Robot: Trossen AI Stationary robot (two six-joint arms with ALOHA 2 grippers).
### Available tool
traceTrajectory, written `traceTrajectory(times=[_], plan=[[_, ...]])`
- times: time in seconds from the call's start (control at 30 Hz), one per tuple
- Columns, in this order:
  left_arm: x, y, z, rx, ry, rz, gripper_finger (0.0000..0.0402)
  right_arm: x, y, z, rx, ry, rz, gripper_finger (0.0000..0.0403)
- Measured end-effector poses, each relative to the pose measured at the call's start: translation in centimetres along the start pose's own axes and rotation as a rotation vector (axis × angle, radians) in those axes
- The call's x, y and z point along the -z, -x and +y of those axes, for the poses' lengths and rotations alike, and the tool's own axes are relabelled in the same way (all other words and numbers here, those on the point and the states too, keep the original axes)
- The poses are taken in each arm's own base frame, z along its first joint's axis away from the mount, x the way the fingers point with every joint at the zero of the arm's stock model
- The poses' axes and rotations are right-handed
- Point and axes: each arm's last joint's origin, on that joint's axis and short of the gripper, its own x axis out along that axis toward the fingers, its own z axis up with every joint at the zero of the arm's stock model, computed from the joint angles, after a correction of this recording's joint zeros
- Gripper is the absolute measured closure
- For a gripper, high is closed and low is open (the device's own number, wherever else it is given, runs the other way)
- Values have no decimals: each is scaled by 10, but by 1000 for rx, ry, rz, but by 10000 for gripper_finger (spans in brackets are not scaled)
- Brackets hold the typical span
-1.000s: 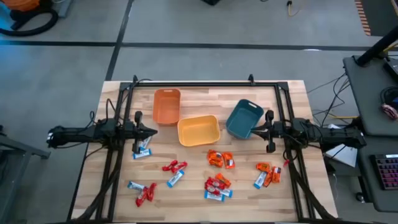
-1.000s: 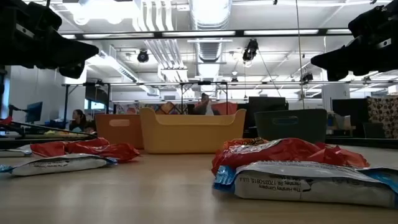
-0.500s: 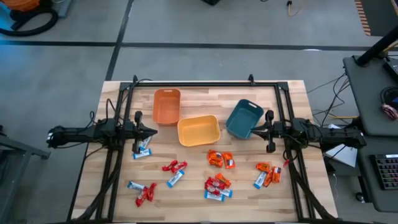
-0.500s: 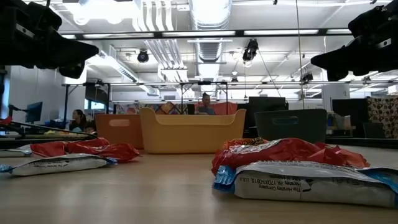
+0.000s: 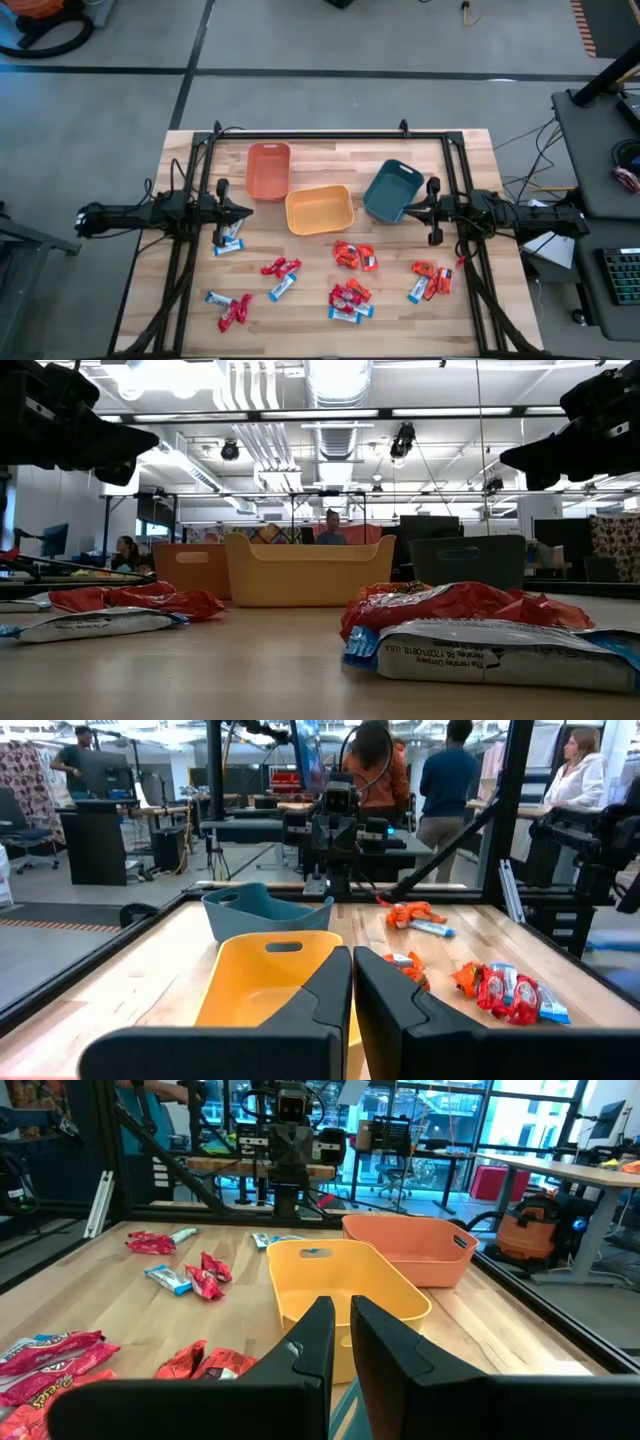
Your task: Sort candy
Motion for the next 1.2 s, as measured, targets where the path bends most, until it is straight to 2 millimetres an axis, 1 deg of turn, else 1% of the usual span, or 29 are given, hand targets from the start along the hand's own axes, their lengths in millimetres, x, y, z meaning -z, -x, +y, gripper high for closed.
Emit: traceTrajectory(times=[0.03, 0.1, 0.13, 0.23, 0.3, 0.37, 0.47, 0.63, 0.7, 0.73, 0.87, 0.97, 1.07, 1.13, 1.2], plan=[[-5, 0, 0, 2, 31, -69, 402, 0, 0, 0, 0, 0, 0, 369], [-18, 1, 0, 19, 174, -221, 402, 0, 0, 0, 0, 2, 0, 369], [-24, 2, 0, 29, 217, -285, 402, 0, 0, 0, 3, 35, 0, 369], [-37, 7, 1, 34, 246, -430, 402, -1, 0, -1, 20, 318, -5, 369], [-42, 10, 1, 40, 245, -493, 402, -1, 0, -1, 20, 502, -3, 369], [-44, 11, 1, 35, 216, -517, 402, -2, 0, -1, 31, 640, -13, 369], [-44, 11, 1, 35, 218, -514, 402, -4, 0, -1, 50, 755, -27, 369], [-43, 10, 1, 44, 254, -508, 402, -4, 0, -1, 48, 777, -22, 369], [-43, 10, 2, 13, 284, -503, 402, -4, 0, -1, 49, 766, -26, 369], [-42, 9, 3, -17, 300, -496, 402, -4, 0, -1, 38, 712, -35, 369], [-32, 3, 6, -145, 313, -404, 402, -7, 0, 2, -67, 228, -85, 369], [-23, -1, 8, -244, 311, -315, 402, -16, 1, 0, -23, 45, -165, 369], [-15, -5, 8, -279, 299, -231, 402, -21, 2, -4, 71, -218, -224, 369], [-11, -7, 8, -285, 297, -190, 402, -19, 1, -5, 98, -395, -213, 369], [-8, -9, 8, -290, 291, -159, 402, -15, -1, -5, 86, -552, -170, 369]])
